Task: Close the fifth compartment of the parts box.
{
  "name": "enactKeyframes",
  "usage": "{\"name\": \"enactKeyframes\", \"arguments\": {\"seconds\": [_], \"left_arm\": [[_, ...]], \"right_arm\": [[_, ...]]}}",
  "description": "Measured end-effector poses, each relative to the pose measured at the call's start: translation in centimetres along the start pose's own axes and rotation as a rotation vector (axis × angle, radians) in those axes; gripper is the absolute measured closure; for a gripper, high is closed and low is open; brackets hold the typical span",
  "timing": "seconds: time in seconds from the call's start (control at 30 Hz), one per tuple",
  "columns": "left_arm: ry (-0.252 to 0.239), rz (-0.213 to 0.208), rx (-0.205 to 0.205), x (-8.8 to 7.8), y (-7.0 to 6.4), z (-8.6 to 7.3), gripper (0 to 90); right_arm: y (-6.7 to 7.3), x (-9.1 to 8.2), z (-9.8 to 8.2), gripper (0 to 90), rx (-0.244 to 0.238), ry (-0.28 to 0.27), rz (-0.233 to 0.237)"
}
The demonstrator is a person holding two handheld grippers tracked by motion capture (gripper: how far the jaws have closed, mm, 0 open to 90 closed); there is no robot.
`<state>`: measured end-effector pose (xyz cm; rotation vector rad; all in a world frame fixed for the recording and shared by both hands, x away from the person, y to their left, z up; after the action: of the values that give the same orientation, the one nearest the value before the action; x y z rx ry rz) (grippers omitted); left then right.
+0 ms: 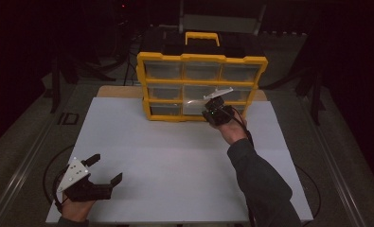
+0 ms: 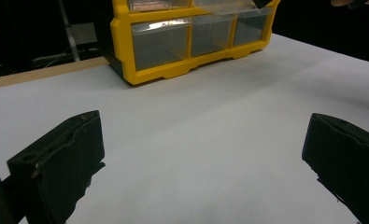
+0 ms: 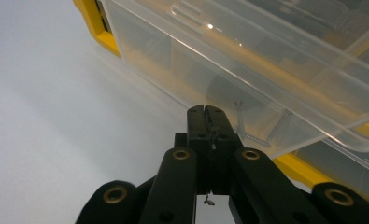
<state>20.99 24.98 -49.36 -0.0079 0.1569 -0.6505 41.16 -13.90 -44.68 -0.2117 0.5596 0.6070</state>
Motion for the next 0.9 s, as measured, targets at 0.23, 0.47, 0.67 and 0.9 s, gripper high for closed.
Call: {"name": "enactKeyframes", "arguments": {"seconds": [0.23,0.47,0.67,0.9], "left_arm": [[0.003,-0.001,0.002,0.06,-0.06,-0.02,0.0],[0.004,0.000,0.002,0.11,-0.09,-0.03,0.0],[0.004,-0.002,0.001,0.10,-0.10,-0.05,0.0],[0.002,-0.002,0.001,0.07,-0.05,-0.04,0.0]], "right_arm": [[-0.15,0.24,0.07,89.6,0.011,-0.007,-0.008],[-0.37,0.37,0.06,89.7,0.024,-0.014,-0.013],[-0.50,0.51,0.06,89.7,0.034,-0.017,-0.020],[-0.75,0.79,0.07,89.7,0.042,-0.025,-0.030]]}}
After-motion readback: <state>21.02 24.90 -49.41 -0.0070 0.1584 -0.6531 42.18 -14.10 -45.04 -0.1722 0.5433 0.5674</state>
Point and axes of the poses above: each handheld gripper's, and its own axes: x roughly forward along the jaws, z roughly out of its top, y roughly to its left, the point moved 1 cm from there along x, roughly forward along the jaws, and after that the axes turned 15 degrees about -y, right-handed, at the moved point
